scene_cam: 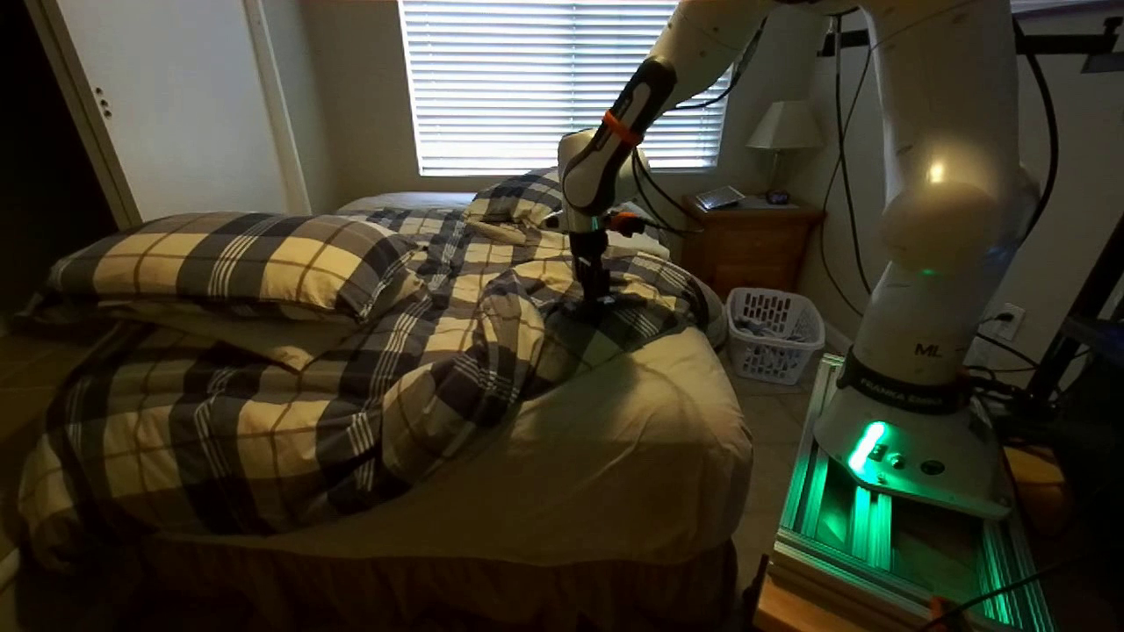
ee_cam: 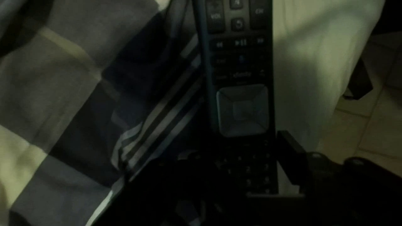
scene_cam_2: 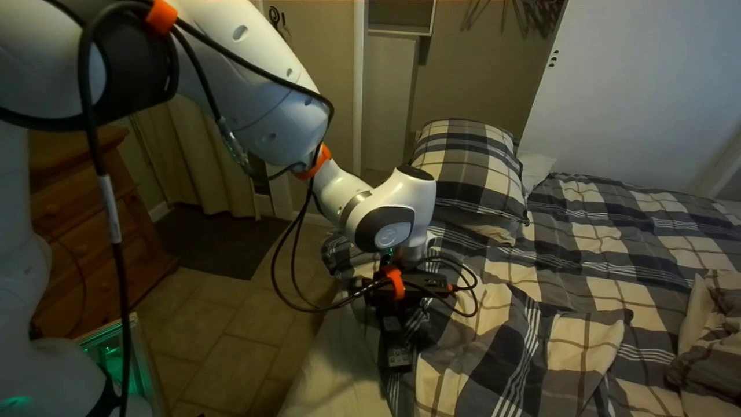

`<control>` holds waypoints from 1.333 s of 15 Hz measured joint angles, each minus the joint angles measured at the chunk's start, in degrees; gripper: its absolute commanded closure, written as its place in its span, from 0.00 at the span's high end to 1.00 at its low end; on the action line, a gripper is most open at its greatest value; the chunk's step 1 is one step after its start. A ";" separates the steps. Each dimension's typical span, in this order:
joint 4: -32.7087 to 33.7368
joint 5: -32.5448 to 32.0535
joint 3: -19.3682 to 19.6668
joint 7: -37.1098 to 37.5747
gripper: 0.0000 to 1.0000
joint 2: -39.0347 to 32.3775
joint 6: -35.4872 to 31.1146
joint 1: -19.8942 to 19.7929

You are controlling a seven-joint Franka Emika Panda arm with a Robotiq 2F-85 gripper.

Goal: Move the remote forward, then put the blanket on the remote

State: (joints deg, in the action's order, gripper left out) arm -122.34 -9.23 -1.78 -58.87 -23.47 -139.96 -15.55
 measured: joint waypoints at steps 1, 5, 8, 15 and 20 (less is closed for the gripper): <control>-0.57 0.18 -0.01 -0.11 0.31 0.02 0.72 0.17; -2.65 0.50 -0.02 -0.32 0.31 -0.01 2.49 0.64; -4.00 0.52 -0.02 -0.33 0.31 -0.18 3.40 0.85; -4.32 0.52 1.58 -0.29 0.82 -3.42 3.81 0.83; -4.37 0.56 1.36 -0.28 1.00 -2.57 3.77 0.97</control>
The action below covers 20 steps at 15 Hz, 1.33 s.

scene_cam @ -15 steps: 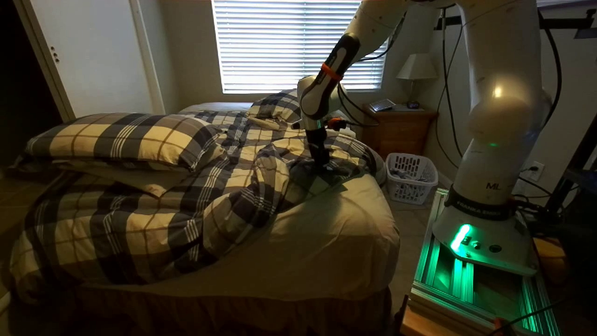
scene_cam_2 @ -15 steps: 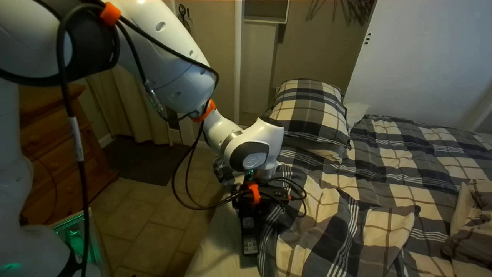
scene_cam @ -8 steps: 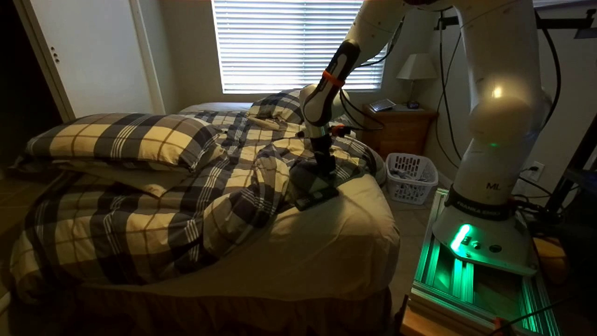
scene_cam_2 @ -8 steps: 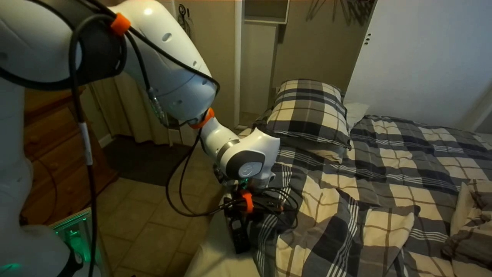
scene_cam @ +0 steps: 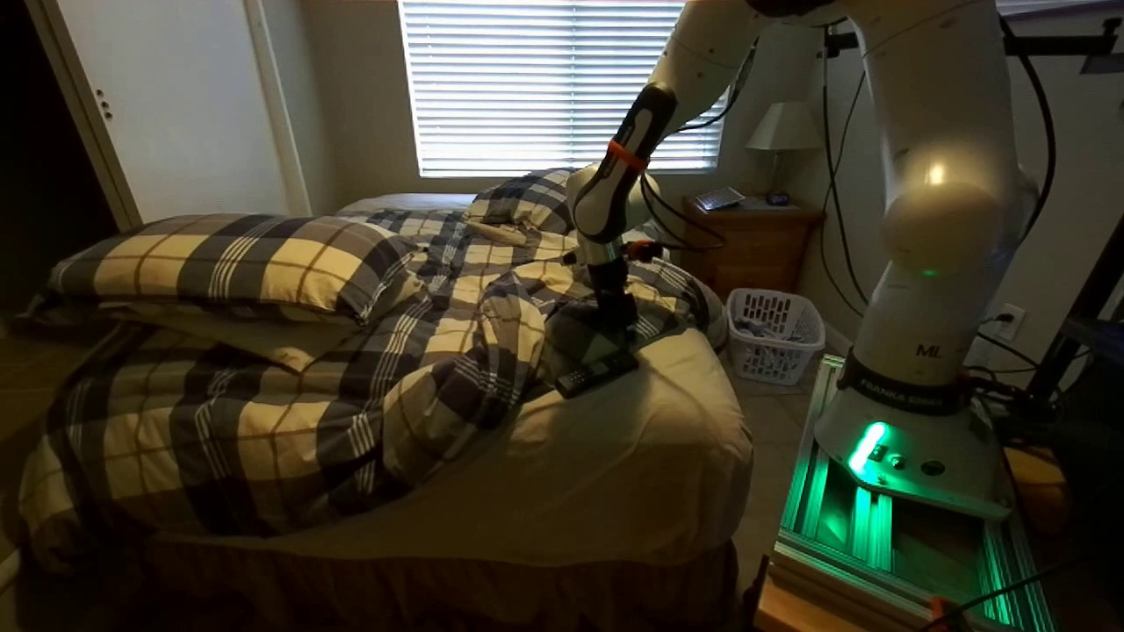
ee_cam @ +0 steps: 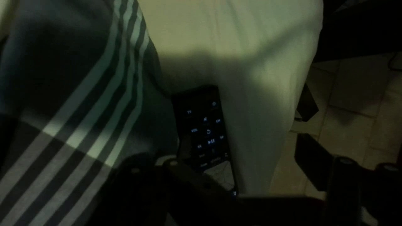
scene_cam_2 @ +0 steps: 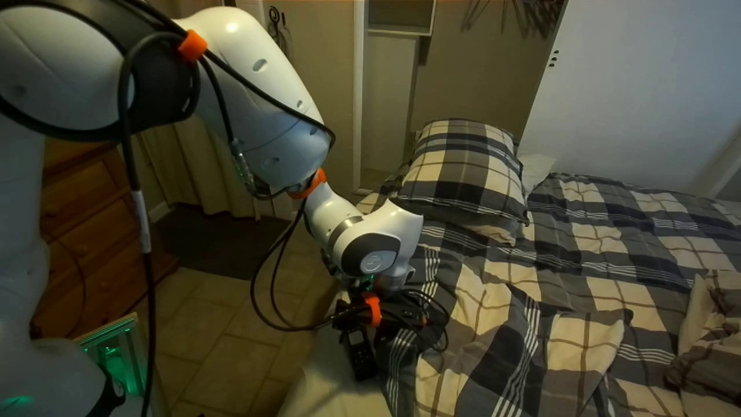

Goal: Move the remote forward, then put the blanket on the remote

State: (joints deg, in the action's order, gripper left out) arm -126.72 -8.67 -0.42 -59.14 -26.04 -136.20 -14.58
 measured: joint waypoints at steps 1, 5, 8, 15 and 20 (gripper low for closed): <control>-0.29 0.03 -0.15 0.13 1.00 0.98 0.00 0.17; -2.38 0.32 -0.10 1.63 1.00 6.85 0.29 1.05; -3.48 0.76 1.36 5.30 1.00 12.21 0.28 1.18; 0.67 5.45 7.85 10.62 1.00 19.72 -2.85 0.36; 3.97 5.48 9.40 11.95 1.00 19.44 -6.64 0.33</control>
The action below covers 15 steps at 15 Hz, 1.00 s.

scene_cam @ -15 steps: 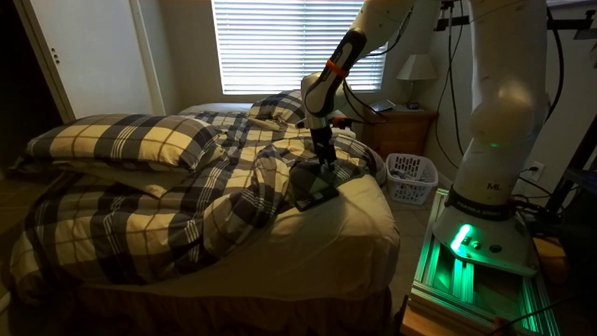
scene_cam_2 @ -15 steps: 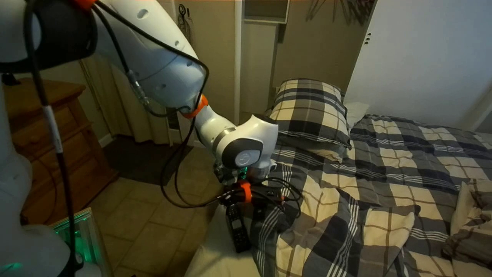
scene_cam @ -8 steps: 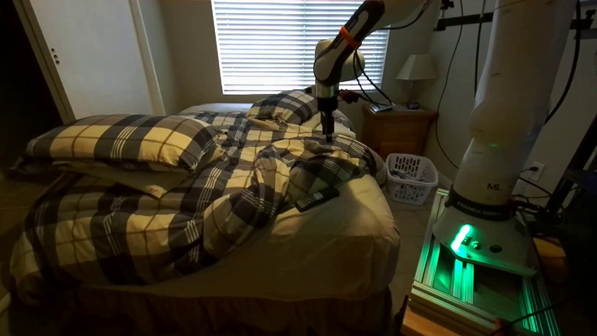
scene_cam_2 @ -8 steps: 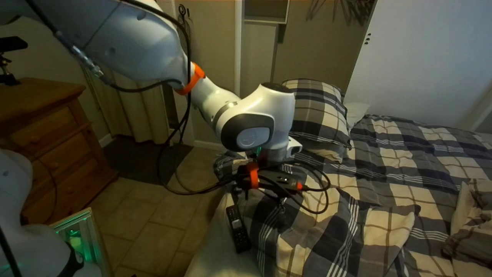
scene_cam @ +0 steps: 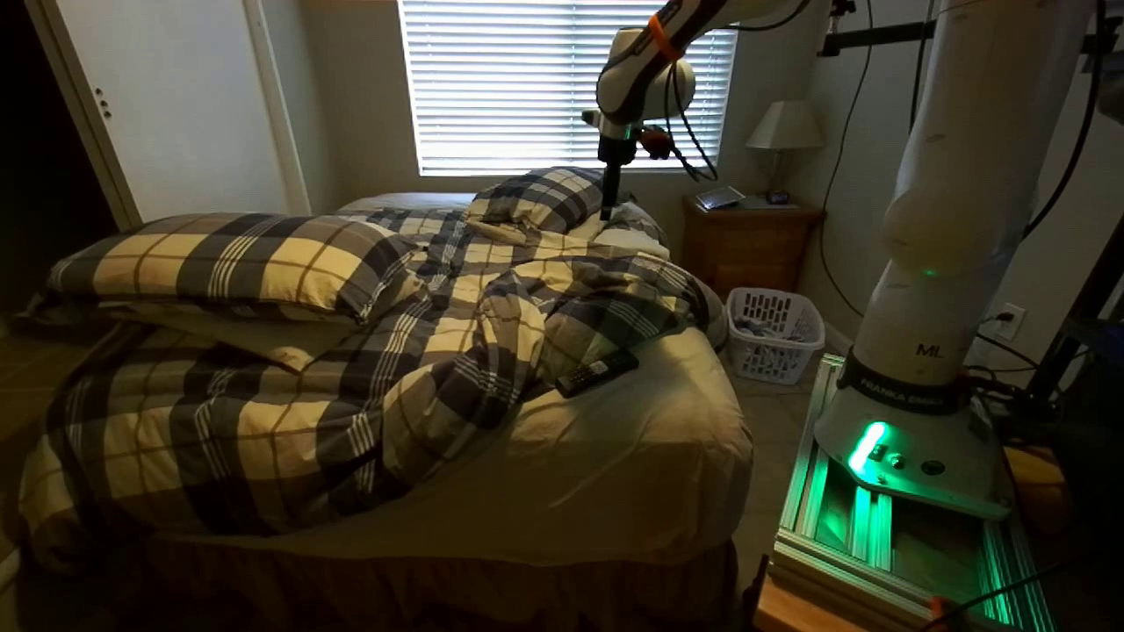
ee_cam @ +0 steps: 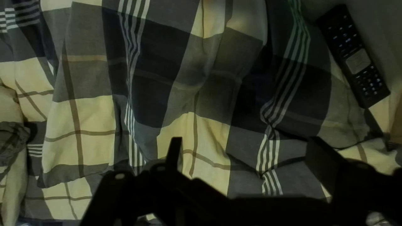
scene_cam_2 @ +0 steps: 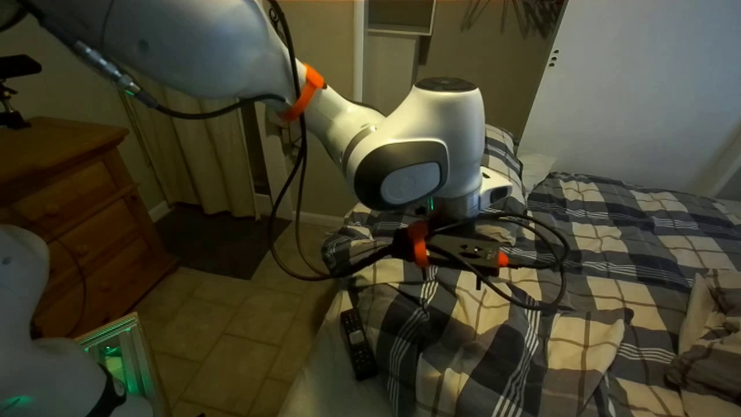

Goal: Move the remote forward, then put the blanket on the remote

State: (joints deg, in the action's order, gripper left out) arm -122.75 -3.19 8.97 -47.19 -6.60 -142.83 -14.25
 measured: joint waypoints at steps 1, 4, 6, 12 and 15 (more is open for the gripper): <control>0.00 0.00 0.00 0.13 1.00 -0.09 -0.05 0.03; 0.00 0.00 -0.01 0.26 1.00 -0.22 -0.15 0.04; 0.75 0.84 0.42 2.82 1.00 -0.87 -1.06 -0.10; 11.34 11.10 0.96 7.80 1.00 -9.70 -4.92 -4.00; 18.72 16.63 -0.84 8.01 1.00 -15.75 -4.87 -6.97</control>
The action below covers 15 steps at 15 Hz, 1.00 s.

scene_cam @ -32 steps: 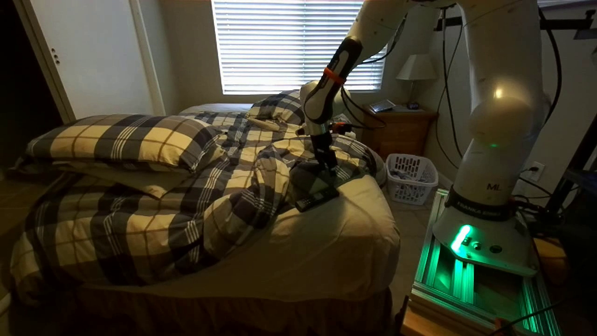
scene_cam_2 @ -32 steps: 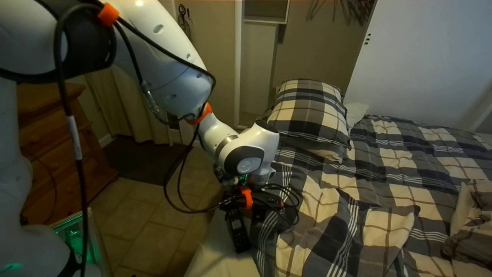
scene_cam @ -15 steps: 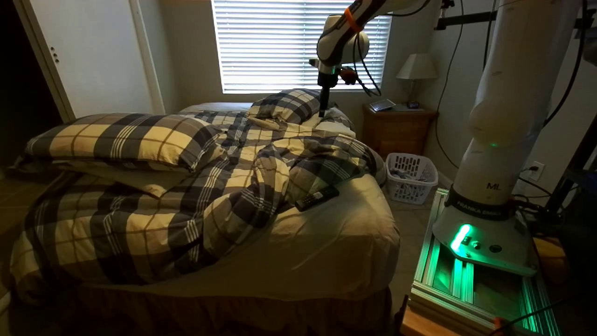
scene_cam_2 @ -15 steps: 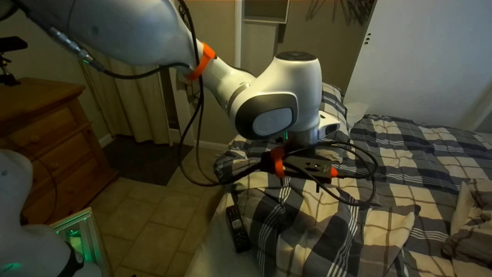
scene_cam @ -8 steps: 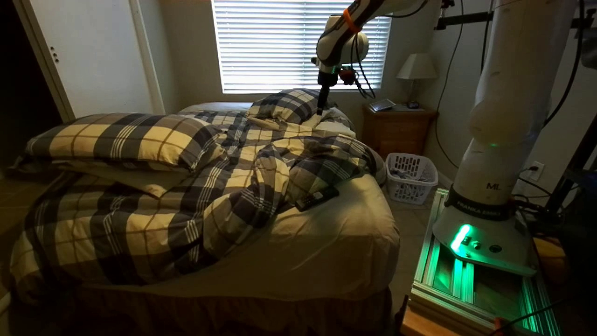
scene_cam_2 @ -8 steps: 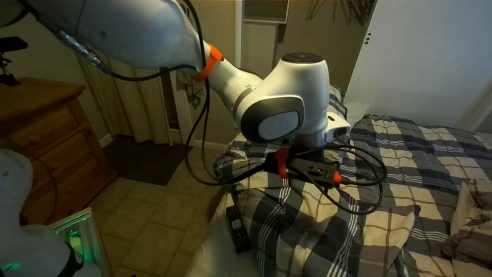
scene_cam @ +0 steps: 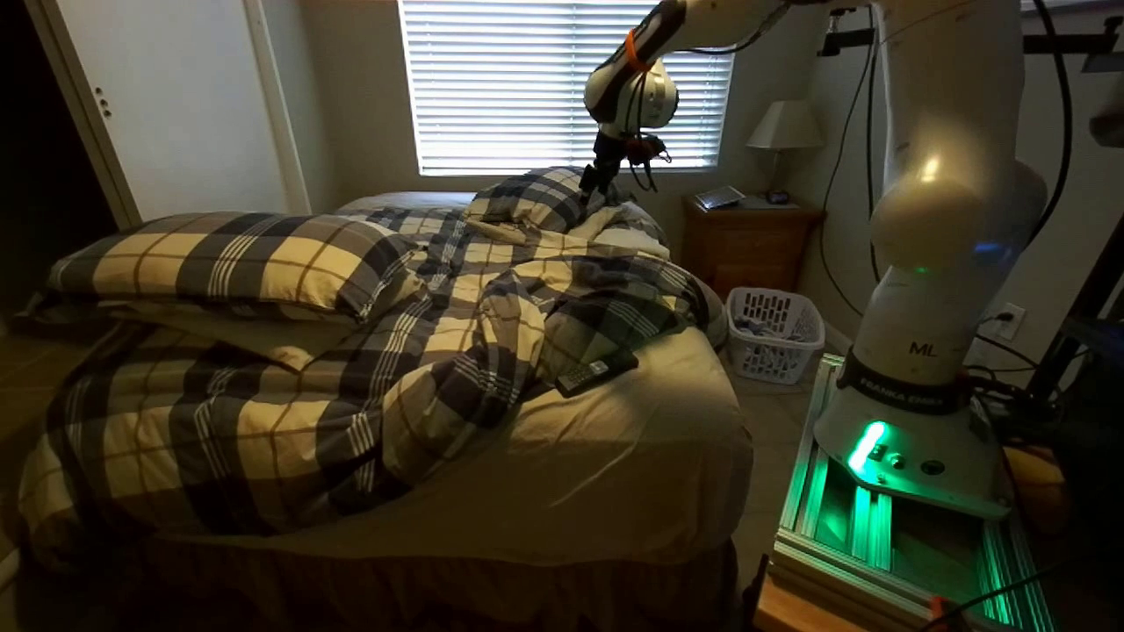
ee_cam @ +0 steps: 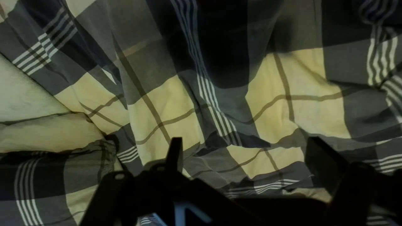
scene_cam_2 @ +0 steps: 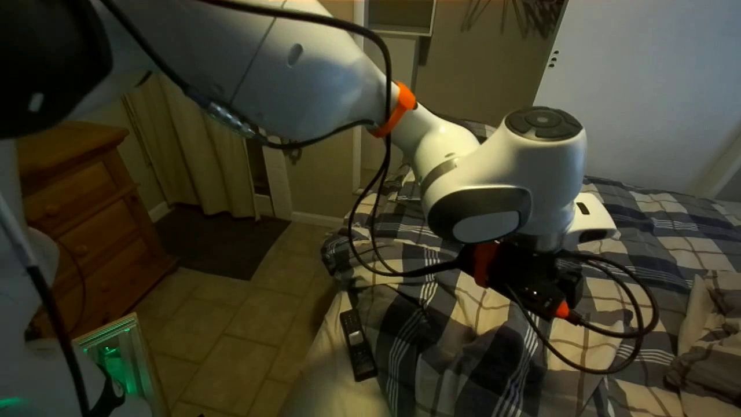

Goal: Move the remote forward, then put the blanket on the remote

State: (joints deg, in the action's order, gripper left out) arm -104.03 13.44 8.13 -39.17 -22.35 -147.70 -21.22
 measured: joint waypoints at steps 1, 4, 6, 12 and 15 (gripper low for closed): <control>2.57 0.76 -0.66 0.53 1.00 -2.12 0.04 -0.90; 10.10 0.89 -1.79 3.59 1.00 -8.47 0.60 -2.32; 14.95 0.47 -1.97 5.94 1.00 -12.59 1.71 -2.45; 27.78 -0.11 -2.81 10.74 1.00 -23.56 4.15 -4.43; 33.14 -0.44 -2.92 10.91 1.00 -28.07 6.45 -6.22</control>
State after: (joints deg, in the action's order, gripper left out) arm -70.88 13.00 5.21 -28.26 -50.42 -141.25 -27.44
